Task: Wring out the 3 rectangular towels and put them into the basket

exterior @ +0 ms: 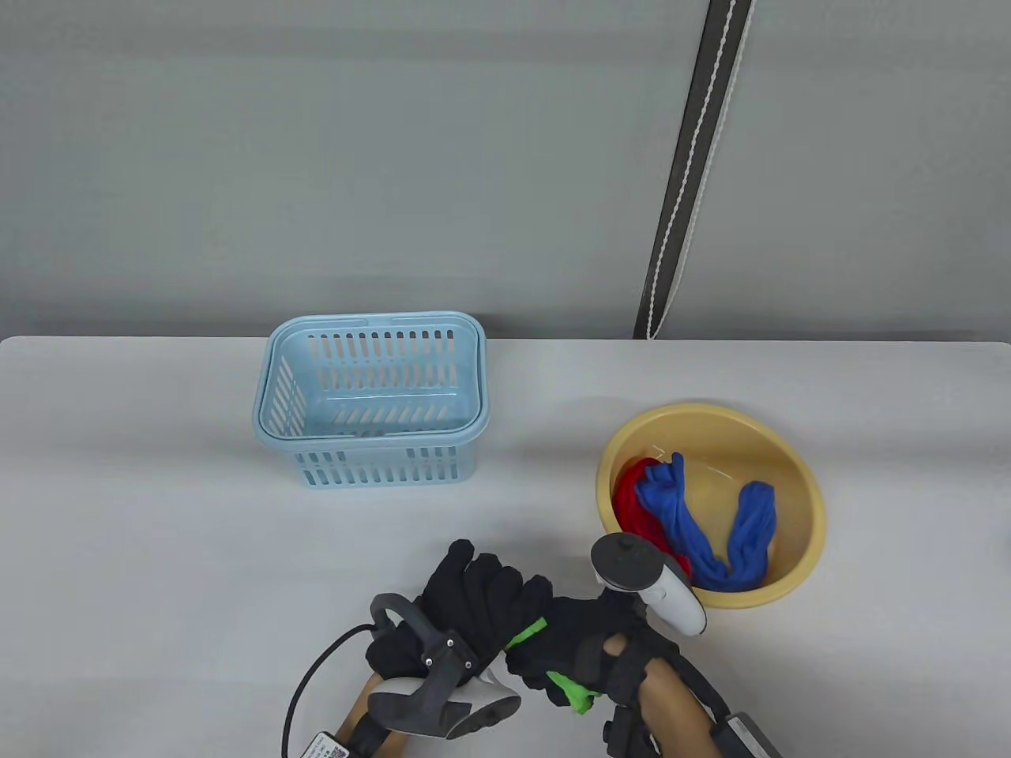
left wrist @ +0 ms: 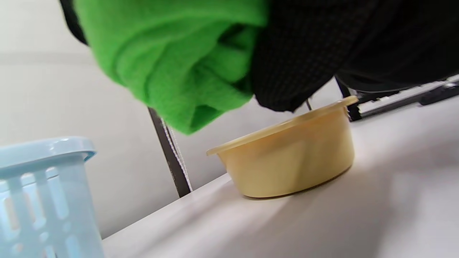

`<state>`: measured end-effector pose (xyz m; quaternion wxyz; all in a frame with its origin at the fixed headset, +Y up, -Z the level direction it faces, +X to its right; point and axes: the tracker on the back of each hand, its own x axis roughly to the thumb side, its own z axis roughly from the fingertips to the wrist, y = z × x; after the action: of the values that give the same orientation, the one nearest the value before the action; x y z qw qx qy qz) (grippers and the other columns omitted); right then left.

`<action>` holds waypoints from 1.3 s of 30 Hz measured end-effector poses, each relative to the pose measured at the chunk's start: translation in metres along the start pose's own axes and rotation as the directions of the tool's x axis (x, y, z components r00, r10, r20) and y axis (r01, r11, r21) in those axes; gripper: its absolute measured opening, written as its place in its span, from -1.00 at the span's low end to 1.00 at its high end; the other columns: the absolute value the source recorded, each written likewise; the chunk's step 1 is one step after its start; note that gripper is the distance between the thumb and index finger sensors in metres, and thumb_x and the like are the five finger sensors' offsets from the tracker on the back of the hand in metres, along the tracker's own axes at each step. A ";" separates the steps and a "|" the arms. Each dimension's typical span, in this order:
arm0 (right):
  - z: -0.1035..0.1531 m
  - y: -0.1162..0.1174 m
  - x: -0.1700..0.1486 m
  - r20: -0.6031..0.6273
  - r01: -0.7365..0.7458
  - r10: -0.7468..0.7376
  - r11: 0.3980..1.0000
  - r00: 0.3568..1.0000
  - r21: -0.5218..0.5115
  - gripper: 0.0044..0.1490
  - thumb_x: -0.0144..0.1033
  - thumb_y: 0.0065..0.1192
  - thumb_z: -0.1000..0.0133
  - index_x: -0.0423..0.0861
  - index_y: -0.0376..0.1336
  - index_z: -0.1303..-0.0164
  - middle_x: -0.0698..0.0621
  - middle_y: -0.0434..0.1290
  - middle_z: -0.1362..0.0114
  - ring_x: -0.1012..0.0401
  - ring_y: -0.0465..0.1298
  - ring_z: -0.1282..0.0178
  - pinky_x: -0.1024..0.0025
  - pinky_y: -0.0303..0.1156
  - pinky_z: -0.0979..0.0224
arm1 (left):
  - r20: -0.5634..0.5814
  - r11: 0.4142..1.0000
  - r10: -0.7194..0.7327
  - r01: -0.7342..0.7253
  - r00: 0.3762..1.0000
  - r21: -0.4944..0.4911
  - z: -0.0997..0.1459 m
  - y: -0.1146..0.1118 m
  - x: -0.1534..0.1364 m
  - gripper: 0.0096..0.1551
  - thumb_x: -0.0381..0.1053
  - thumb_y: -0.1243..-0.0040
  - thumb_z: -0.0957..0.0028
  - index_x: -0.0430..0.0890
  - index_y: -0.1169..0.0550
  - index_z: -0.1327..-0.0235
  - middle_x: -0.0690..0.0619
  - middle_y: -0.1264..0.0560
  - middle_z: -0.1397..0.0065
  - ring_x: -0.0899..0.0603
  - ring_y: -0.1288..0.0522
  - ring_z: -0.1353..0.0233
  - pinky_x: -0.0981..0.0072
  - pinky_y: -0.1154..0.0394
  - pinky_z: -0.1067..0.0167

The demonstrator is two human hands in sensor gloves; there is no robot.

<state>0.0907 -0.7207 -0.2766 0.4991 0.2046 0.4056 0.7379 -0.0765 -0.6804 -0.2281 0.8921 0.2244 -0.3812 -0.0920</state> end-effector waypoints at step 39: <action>0.021 0.020 0.029 -0.297 -0.665 0.911 -0.035 0.285 -0.746 -0.49 0.02 0.27 -0.23 -0.13 0.31 -0.15 -0.01 0.61 0.19 0.14 0.62 0.47 0.25 0.57 0.43 | -0.532 0.455 0.730 -0.886 0.428 -0.088 -0.012 -0.021 -0.041 -0.52 0.25 -0.43 -0.04 -0.19 -0.72 0.24 0.13 -0.76 0.56 -0.06 -0.66 0.59 0.07 -0.67 0.59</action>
<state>0.0823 -0.6897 -0.2514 0.0569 0.2688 -0.2297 0.9337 -0.0965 -0.6809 -0.2713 0.9040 -0.1428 -0.2159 0.3403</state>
